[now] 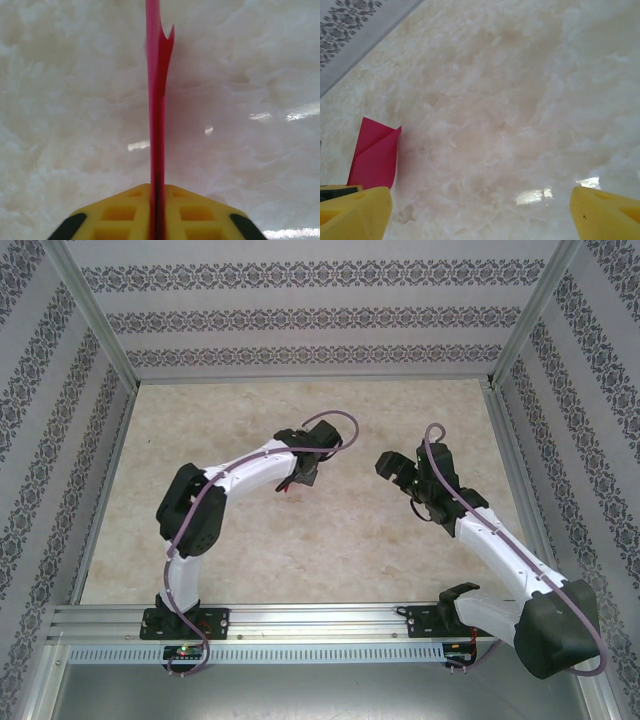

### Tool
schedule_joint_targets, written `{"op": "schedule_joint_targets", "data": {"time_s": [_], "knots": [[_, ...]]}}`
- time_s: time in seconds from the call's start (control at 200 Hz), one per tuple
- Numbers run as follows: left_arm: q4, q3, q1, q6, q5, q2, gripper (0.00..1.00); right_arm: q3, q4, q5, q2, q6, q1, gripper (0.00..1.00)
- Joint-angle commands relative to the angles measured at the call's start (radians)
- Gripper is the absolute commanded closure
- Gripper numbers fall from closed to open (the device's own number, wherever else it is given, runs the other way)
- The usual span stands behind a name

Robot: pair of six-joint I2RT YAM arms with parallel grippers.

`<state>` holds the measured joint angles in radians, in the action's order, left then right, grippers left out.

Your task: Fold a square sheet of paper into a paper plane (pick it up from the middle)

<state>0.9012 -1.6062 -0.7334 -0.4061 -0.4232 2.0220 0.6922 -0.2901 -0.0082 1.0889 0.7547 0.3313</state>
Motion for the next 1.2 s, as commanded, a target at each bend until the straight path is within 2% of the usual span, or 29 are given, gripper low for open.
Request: {"op": "schedule_joint_targets", "data": {"time_s": [0.0, 0.215, 0.31, 0.435, 0.594, 0.714, 0.829, 0.944, 1.029, 1.199], "knots": [[0.008, -0.055, -0.013, -0.046, 0.076, 0.035, 0.77, -0.025, -0.025, 0.043, -0.019, 0.036, -0.004, 0.08], [-0.134, -0.005, 0.043, -0.063, 0.356, -0.026, 0.46, -0.039, -0.024, 0.016, 0.002, 0.058, 0.002, 0.08], [-0.225, 0.075, 0.106, -0.091, 0.476, -0.108, 0.39, -0.034, 0.004, 0.01, 0.031, 0.071, 0.037, 0.1], [-0.339, 0.222, 0.202, -0.158, 0.568, -0.231, 0.3, 0.024, 0.04, 0.031, 0.135, 0.099, 0.149, 0.17], [-0.425, 0.414, 0.326, -0.234, 0.564, -0.372, 0.23, 0.203, 0.071, 0.025, 0.374, 0.131, 0.323, 0.38], [-0.463, 0.54, 0.403, -0.277, 0.544, -0.447, 0.16, 0.368, 0.088, 0.011, 0.55, 0.136, 0.435, 0.51], [-0.49, 0.627, 0.454, -0.302, 0.549, -0.492, 0.1, 0.51, 0.07, -0.02, 0.699, 0.136, 0.492, 0.54], [-0.493, 0.667, 0.484, -0.303, 0.547, -0.512, 0.07, 0.606, 0.04, -0.046, 0.812, 0.136, 0.507, 0.56], [-0.492, 0.682, 0.501, -0.3, 0.543, -0.522, 0.03, 0.645, 0.024, -0.061, 0.867, 0.128, 0.507, 0.56], [-0.501, 0.697, 0.524, -0.298, 0.542, -0.53, 0.0, 0.694, -0.03, -0.062, 0.936, 0.094, 0.5, 0.56]]}}
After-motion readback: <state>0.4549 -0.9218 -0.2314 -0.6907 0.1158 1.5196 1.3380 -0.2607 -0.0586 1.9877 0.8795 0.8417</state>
